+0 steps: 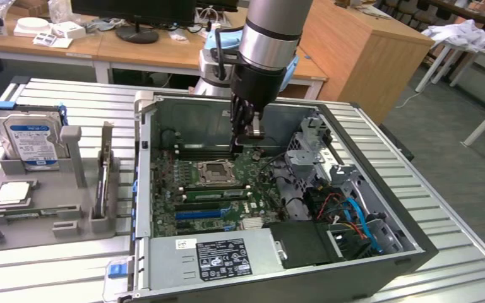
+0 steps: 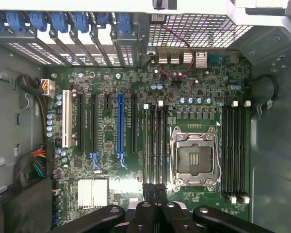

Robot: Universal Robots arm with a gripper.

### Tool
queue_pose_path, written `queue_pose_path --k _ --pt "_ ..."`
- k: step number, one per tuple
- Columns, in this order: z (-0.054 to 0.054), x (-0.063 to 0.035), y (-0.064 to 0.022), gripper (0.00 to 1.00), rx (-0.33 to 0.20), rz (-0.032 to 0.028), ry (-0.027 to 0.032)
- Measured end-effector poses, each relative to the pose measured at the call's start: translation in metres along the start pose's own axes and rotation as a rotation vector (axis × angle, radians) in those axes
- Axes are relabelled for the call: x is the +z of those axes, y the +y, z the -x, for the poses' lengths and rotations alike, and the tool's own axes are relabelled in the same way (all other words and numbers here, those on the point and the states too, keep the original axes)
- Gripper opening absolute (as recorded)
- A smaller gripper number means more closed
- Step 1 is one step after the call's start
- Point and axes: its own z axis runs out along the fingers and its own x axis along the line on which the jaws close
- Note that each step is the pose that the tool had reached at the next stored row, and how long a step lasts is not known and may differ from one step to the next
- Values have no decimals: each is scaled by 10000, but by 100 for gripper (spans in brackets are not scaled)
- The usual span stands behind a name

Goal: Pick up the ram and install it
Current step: 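Press down the ram until it locks into place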

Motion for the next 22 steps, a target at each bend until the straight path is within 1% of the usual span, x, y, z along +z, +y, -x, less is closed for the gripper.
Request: queue_pose_path --k 2,22 --pt "0 0 0 11 186 -4 -4" --pt "0 6 0 11 3689 -81 -51"
